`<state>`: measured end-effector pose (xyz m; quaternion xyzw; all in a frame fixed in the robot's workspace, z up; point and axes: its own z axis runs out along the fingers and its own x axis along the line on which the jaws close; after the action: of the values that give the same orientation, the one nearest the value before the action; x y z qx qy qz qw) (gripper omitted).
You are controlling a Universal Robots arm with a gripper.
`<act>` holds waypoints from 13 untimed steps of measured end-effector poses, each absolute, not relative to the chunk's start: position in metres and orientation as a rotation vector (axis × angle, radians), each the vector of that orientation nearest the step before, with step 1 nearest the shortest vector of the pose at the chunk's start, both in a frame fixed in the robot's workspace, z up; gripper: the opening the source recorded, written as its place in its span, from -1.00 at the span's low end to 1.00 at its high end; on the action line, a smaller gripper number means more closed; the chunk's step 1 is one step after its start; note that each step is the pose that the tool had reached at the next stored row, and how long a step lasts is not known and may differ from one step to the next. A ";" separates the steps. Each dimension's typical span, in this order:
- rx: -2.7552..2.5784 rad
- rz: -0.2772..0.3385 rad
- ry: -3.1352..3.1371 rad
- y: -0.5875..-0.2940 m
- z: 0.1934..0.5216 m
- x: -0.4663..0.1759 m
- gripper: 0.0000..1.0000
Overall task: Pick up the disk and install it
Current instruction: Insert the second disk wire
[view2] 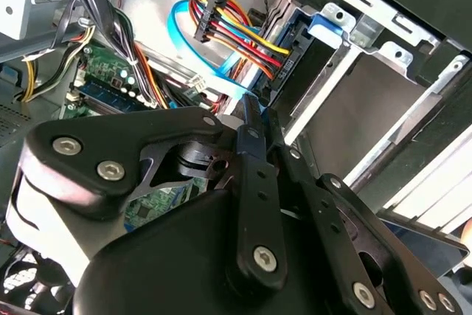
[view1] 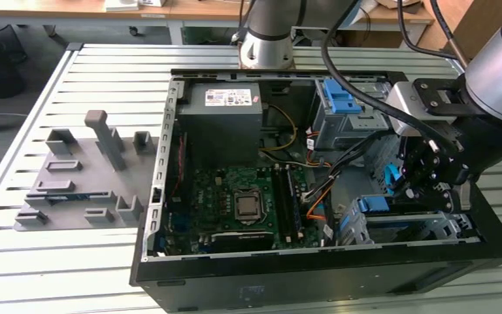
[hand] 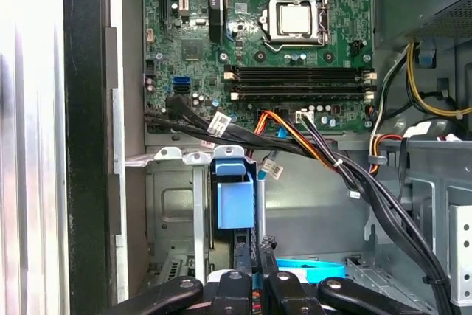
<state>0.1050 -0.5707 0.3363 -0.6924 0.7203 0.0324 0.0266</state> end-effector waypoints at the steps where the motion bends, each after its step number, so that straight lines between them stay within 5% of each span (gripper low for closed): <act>1: -2.139 0.100 2.226 -0.571 0.336 0.105 -0.69; 13: -2.133 0.100 2.231 -0.571 0.334 0.107 -0.69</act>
<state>0.1067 -0.5710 0.3339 -0.6905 0.7221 0.0323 0.0267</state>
